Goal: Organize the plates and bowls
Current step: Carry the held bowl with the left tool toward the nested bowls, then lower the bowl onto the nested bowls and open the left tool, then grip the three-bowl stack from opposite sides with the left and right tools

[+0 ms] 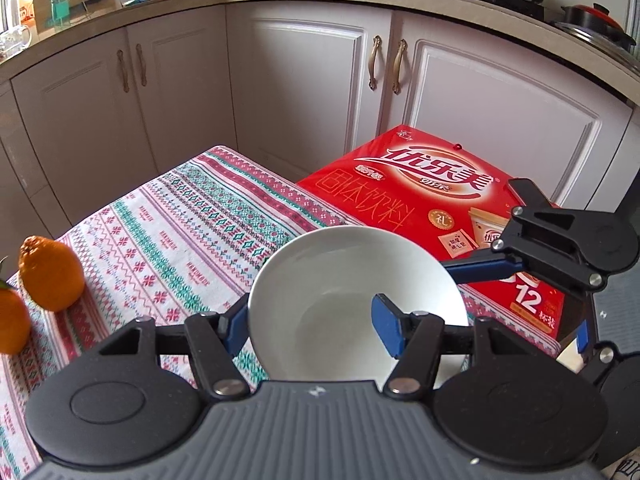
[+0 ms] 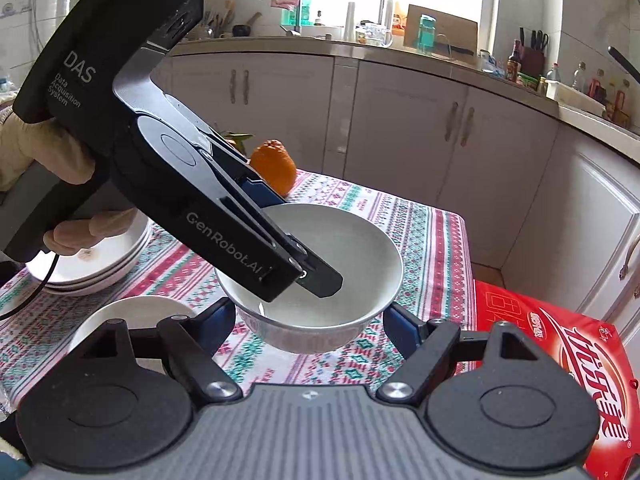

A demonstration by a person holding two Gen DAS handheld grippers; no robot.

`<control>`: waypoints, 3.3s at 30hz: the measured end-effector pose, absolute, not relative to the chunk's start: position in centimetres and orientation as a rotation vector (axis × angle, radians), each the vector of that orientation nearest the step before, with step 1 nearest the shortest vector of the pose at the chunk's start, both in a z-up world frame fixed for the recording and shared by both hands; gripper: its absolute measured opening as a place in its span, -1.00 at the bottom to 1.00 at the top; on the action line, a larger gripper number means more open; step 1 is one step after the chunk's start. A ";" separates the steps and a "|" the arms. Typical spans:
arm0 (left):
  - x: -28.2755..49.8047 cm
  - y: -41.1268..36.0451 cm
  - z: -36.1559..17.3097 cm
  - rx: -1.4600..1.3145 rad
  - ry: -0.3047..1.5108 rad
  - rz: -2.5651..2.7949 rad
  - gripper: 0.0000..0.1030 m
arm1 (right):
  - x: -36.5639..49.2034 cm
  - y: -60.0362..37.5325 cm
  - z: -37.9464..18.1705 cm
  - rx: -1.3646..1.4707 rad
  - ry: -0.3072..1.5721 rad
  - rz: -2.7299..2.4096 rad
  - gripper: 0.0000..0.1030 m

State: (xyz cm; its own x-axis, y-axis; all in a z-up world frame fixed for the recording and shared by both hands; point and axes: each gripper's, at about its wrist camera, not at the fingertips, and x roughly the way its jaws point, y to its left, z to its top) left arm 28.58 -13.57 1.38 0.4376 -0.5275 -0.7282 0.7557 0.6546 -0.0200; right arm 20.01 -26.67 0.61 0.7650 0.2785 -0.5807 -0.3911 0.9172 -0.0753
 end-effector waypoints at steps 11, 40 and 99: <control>24.7 -10.4 2.3 0.318 0.749 -0.760 0.20 | 16.8 -24.3 1.3 -0.206 0.584 0.429 0.64; 20.7 -6.1 -0.7 0.249 0.801 -0.703 0.20 | 13.8 -21.0 -0.7 -0.215 0.651 0.532 0.64; 16.0 -1.2 -6.8 0.342 0.706 -0.779 0.97 | 15.5 -23.7 -4.2 -0.347 0.728 0.747 1.00</control>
